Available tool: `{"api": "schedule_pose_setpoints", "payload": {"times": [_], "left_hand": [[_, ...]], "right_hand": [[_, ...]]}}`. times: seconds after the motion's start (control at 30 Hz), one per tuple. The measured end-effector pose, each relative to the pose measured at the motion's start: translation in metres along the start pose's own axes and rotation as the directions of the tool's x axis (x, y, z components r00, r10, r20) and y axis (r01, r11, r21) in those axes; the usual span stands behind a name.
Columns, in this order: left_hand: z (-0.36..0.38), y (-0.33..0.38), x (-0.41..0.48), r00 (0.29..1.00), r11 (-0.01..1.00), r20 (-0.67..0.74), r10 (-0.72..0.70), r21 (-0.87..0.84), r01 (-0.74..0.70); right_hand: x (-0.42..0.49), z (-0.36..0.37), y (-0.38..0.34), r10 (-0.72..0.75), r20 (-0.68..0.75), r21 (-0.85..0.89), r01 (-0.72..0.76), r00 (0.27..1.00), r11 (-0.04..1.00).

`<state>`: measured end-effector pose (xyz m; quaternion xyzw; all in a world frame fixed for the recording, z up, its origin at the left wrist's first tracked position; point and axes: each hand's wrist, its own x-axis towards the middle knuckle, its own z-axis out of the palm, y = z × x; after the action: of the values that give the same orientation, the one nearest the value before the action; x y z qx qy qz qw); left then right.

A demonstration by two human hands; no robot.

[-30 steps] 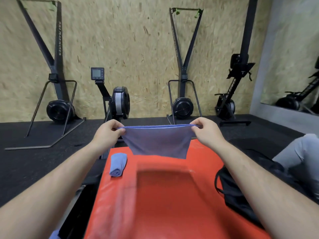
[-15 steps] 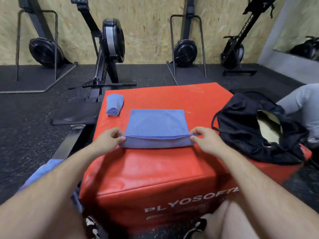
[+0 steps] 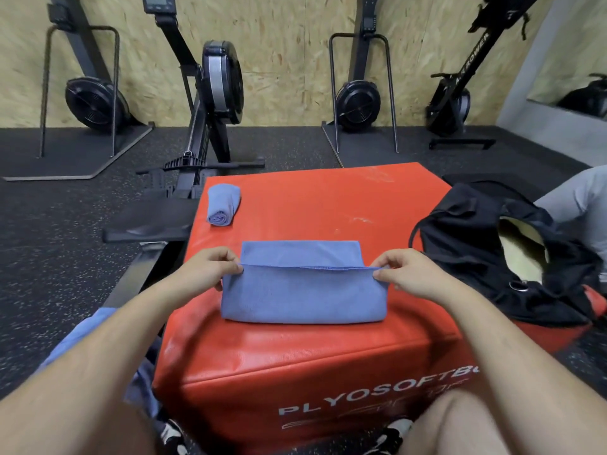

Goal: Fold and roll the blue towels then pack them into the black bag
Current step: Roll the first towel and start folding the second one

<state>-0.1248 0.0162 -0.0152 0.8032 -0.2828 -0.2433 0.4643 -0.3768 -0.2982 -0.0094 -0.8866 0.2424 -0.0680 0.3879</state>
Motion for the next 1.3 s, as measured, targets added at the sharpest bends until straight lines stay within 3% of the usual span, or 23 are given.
{"api": "schedule_pose_setpoints", "payload": {"times": [0.1, 0.27, 0.53, 1.07, 1.23, 1.3], "left_hand": [[0.003, 0.000, 0.021, 0.996, 0.998, -0.085, -0.013, 0.068, 0.019], [0.004, 0.003, 0.060, 0.994, 0.980, -0.097, -0.045, 0.189, 0.062], [0.019, -0.022, 0.089, 0.982, 0.933, -0.183, 0.049, 0.360, 0.021], [0.030, -0.030, 0.123, 0.931, 0.879, -0.328, 0.159, 0.476, 0.017], [0.035, -0.034, 0.133, 0.928, 0.850, -0.336, 0.158, 0.525, 0.046], [0.040, -0.030, 0.130, 0.896, 0.770, -0.380, 0.229, 0.634, 0.072]], "right_hand": [[0.028, -0.001, -0.005, 0.020, -0.019, -0.111, -0.022, 1.000, 0.994], [0.073, 0.007, -0.005, 0.051, 0.002, -0.214, -0.049, 0.999, 0.976], [0.099, 0.028, 0.017, 0.090, -0.101, -0.235, -0.112, 0.991, 0.966], [0.124, 0.046, 0.019, 0.107, -0.237, -0.316, -0.181, 0.966, 0.932], [0.126, 0.051, 0.012, 0.124, -0.353, -0.368, -0.260, 0.927, 0.893], [0.125, 0.054, 0.004, 0.081, -0.448, -0.442, -0.299, 0.891, 0.846]]}}
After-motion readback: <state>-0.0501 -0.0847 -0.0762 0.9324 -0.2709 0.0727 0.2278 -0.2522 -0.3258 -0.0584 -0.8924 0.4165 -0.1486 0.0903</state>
